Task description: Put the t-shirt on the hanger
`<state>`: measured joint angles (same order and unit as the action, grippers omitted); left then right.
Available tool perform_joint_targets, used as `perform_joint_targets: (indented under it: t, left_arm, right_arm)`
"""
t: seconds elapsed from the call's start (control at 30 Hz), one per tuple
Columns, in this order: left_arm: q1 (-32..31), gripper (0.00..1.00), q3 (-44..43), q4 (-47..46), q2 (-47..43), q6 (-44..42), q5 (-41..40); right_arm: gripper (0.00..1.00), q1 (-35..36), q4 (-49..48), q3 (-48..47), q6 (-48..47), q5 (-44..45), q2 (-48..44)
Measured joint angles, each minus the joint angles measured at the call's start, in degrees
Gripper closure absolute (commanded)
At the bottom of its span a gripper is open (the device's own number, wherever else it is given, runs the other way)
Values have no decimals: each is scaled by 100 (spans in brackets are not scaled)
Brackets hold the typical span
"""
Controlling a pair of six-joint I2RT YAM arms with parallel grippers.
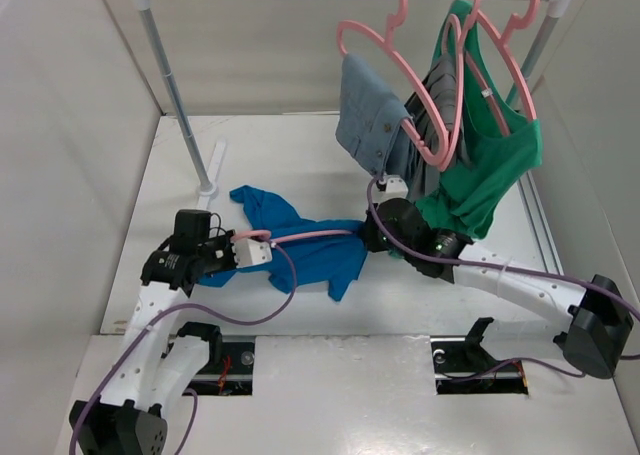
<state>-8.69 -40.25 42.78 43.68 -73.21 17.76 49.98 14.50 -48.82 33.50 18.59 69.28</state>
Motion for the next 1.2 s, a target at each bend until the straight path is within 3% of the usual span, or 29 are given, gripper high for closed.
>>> perform_joint_targets:
  t: [0.27,0.43,0.53,0.57,0.6,0.7,0.83,0.97,1.2]
  left_arm:
    - [-214,100,-17,-144,466,-90,-470]
    - [-341,100,-450,-33,754,-96,-168]
    - [-494,100,-782,37,756,-96,140]
    - [-511,100,-855,35,756,-94,240]
    - [-518,100,-918,31,756,-92,393]
    - [-520,100,-938,68,761,-142,597]
    - [-522,100,-927,197,758,-286,769]
    - [-522,100,-907,234,756,-354,824]
    - [-525,100,-894,372,761,-520,866]
  right_arm:
    - [100,341,116,-647,-1834,-634,463]
    - [98,525,94,-1274,-2754,-1582,857]
    - [80,525,188,-1655,-3126,-2059,1073]
    - [63,520,229,-1768,-3230,-2201,1121]
    - [53,525,302,-1897,-3390,-2413,1169]
    - [44,529,627,-1982,-3679,-2793,1163]
    - [42,562,1250,-2022,-3934,-2935,999]
    - [31,562,1731,-2127,-4063,-2697,745]
    - [30,485,2328,-2131,-4135,-2529,529]
